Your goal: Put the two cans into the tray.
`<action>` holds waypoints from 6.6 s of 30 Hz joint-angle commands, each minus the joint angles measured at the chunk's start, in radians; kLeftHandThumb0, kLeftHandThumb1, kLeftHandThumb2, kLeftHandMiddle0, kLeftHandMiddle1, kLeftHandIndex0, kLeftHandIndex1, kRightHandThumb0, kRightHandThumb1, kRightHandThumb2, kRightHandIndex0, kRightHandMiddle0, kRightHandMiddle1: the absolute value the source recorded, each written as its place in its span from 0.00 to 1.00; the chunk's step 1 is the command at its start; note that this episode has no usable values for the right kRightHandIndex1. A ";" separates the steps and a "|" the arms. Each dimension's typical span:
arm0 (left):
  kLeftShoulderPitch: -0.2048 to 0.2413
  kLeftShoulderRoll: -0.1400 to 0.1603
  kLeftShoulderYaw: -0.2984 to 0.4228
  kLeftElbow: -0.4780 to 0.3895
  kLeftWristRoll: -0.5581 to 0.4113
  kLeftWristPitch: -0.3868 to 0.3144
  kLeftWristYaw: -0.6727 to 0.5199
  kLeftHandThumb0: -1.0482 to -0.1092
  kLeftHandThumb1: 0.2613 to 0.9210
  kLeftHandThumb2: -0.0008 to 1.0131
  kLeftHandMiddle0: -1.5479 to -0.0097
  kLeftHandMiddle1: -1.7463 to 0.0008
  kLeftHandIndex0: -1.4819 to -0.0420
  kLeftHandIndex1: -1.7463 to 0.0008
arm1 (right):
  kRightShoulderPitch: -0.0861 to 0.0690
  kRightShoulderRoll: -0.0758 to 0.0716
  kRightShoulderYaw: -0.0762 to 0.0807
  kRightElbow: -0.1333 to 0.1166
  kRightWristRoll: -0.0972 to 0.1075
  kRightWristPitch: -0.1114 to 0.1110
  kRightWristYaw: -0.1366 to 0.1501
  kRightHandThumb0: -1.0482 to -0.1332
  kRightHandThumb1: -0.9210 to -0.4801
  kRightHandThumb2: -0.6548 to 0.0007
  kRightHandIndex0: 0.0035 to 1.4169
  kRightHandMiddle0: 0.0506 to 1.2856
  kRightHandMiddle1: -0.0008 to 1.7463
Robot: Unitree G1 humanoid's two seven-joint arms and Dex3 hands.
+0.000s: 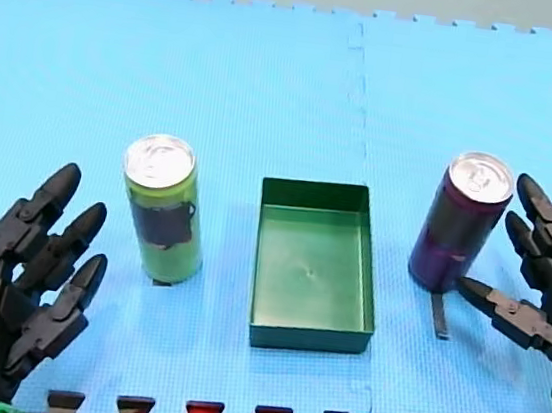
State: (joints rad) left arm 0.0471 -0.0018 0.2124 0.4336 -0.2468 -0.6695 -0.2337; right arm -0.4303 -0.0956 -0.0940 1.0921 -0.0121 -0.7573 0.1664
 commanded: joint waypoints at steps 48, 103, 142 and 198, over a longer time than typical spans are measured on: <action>0.005 0.006 0.002 -0.012 -0.001 0.003 0.006 0.00 1.00 0.40 0.69 1.00 0.76 1.00 | -0.082 0.005 0.021 0.103 -0.025 0.014 0.039 0.00 0.08 0.98 0.20 0.16 0.00; -0.018 0.009 0.025 0.029 -0.048 -0.028 -0.048 0.00 1.00 0.45 0.69 1.00 0.75 1.00 | -0.178 0.015 0.001 0.140 -0.007 0.164 0.064 0.01 0.58 1.00 0.15 0.07 0.00; -0.017 0.008 0.039 0.051 -0.072 -0.051 -0.083 0.00 1.00 0.45 0.68 1.00 0.74 1.00 | -0.214 0.042 -0.095 0.208 0.052 0.173 0.200 0.00 0.57 0.99 0.22 0.08 0.00; -0.055 0.042 0.067 0.145 -0.113 -0.119 -0.160 0.00 1.00 0.51 0.66 0.99 0.72 0.99 | -0.218 0.122 -0.093 0.195 0.000 0.071 -0.198 0.85 0.17 0.96 0.65 0.42 1.00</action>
State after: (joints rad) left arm -0.0018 0.0317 0.2752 0.5720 -0.3518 -0.7822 -0.3871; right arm -0.6460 0.0271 -0.1838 1.2914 -0.0186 -0.6767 -0.0291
